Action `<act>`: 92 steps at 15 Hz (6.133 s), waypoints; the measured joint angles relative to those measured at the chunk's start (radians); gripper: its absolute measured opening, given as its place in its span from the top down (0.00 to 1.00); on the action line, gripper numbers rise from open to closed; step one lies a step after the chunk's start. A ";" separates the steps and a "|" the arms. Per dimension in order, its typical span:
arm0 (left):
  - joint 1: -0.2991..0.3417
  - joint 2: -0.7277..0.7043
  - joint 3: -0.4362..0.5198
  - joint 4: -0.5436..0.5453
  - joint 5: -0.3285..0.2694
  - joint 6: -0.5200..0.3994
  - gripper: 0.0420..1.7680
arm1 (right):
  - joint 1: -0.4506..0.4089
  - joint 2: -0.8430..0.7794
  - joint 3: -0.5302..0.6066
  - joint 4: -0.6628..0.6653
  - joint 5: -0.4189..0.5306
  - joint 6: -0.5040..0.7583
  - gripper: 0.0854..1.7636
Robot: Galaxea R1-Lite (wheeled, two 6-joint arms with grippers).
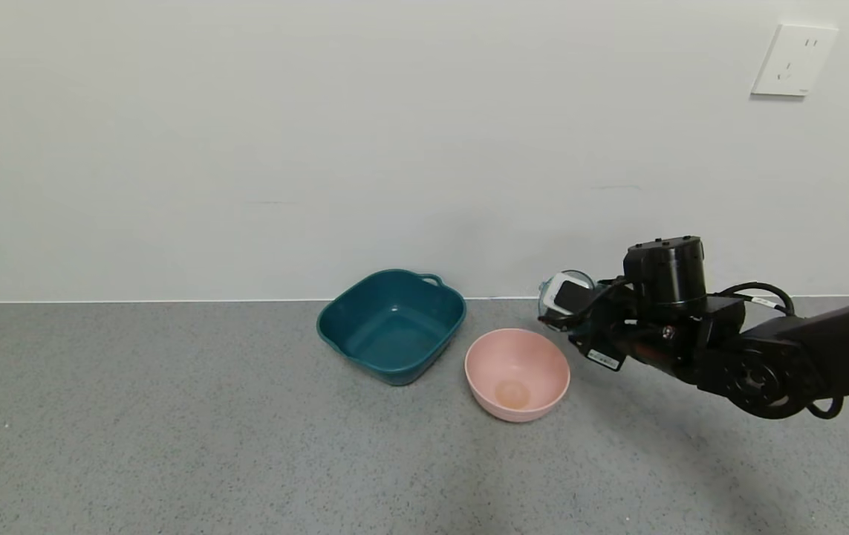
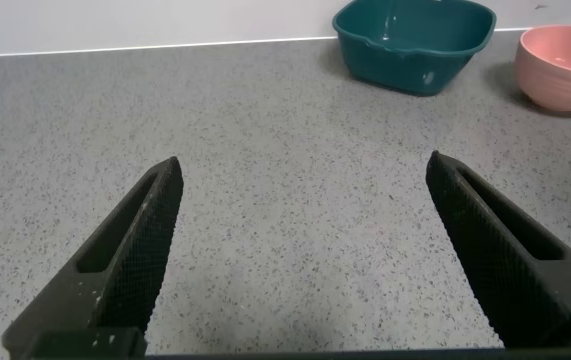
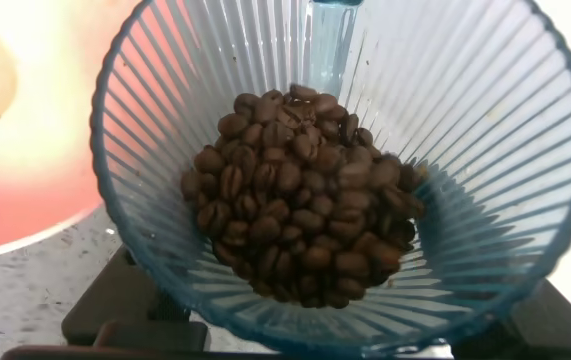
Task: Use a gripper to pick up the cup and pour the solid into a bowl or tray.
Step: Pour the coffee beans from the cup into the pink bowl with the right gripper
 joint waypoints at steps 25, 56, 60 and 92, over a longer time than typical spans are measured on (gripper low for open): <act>0.000 0.000 0.000 0.000 0.000 0.000 0.01 | 0.076 0.051 -0.026 -0.051 -0.233 -0.494 0.25; 0.000 0.000 0.000 0.000 0.000 0.000 0.01 | 0.101 0.088 0.071 -0.346 -0.265 -0.817 0.25; 0.000 0.000 0.000 0.000 0.000 0.000 0.01 | 0.110 0.089 0.075 -0.364 -0.265 -0.863 0.25; 0.000 0.000 0.000 0.000 0.000 0.000 0.01 | 0.101 0.036 0.177 -0.380 -0.204 -0.337 0.25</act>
